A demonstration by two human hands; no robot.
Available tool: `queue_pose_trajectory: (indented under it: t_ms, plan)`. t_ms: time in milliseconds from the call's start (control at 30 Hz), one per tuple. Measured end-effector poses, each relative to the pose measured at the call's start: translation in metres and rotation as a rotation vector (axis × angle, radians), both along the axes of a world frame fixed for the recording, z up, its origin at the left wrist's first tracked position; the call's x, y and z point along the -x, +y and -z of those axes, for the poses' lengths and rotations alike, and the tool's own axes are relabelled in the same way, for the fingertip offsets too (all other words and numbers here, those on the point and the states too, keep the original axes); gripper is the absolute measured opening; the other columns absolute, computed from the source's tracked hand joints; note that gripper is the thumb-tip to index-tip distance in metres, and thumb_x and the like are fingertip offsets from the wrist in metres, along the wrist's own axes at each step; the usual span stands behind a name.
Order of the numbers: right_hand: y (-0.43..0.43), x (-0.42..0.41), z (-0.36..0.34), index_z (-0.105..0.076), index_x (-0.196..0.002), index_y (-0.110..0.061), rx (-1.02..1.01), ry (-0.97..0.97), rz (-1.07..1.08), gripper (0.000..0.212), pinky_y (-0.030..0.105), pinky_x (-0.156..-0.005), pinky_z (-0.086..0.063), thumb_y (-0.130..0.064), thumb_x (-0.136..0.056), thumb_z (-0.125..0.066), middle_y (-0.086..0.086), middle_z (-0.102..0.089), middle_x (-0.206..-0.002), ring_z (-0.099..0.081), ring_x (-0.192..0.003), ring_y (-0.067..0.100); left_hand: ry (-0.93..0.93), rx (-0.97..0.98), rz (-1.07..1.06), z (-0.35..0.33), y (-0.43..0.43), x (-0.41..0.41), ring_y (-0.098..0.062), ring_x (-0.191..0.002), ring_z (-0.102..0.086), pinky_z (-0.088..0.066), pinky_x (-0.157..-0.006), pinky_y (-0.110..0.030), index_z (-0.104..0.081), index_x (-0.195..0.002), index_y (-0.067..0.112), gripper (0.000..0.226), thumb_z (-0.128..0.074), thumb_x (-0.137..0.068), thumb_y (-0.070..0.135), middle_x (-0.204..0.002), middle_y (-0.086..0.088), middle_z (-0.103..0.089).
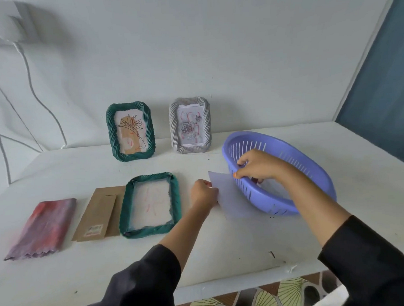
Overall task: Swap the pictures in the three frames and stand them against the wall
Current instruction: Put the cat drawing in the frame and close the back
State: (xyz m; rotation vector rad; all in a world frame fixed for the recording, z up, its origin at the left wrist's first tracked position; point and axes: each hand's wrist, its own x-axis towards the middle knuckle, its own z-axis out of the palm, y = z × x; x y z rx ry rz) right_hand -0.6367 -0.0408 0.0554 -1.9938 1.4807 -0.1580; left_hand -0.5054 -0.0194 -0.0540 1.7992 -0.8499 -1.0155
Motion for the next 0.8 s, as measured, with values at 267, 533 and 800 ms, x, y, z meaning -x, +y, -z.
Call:
queue_pose_trajectory:
  t_ms: [267, 533, 800]
  plan:
    - [0.004, -0.005, 0.015, -0.061, -0.096, -0.002, 0.021, 0.03, -0.05, 0.025, 0.026, -0.056, -0.045, -0.021, -0.08, -0.063, 0.011, -0.06, -0.077, -0.056, -0.06, 0.024, -0.225, -0.036, 0.099, 0.0, -0.001, 0.004, -0.032, -0.093, -0.064, -0.052, -0.079, -0.037, -0.054, -0.11, 0.006, 0.031, -0.061, -0.082, 0.017, -0.111, -0.016, -0.064]
    - [-0.03, 0.046, 0.024, -0.055, -0.083, -0.005, 0.057, 0.247, 0.2, 0.038, 0.027, -0.059, -0.043, -0.042, -0.083, -0.063, 0.007, -0.056, -0.078, -0.059, -0.072, 0.023, -0.192, 0.276, 0.038, -0.038, -0.003, 0.006, -0.026, -0.095, -0.056, -0.044, -0.086, -0.038, -0.043, -0.132, 0.016, 0.041, -0.035, -0.098, 0.037, -0.107, -0.014, -0.06]
    - [-0.04, 0.058, 0.055, -0.048, -0.128, -0.005, -0.119, 0.576, 0.265, 0.071, 0.036, -0.092, -0.047, -0.039, -0.073, -0.075, 0.012, -0.057, -0.127, -0.058, -0.112, 0.03, -0.199, 0.233, 0.329, -0.047, -0.007, 0.009, -0.037, -0.107, -0.059, -0.048, -0.09, -0.041, -0.056, -0.125, 0.016, 0.035, -0.056, -0.09, 0.021, -0.116, -0.023, -0.06]
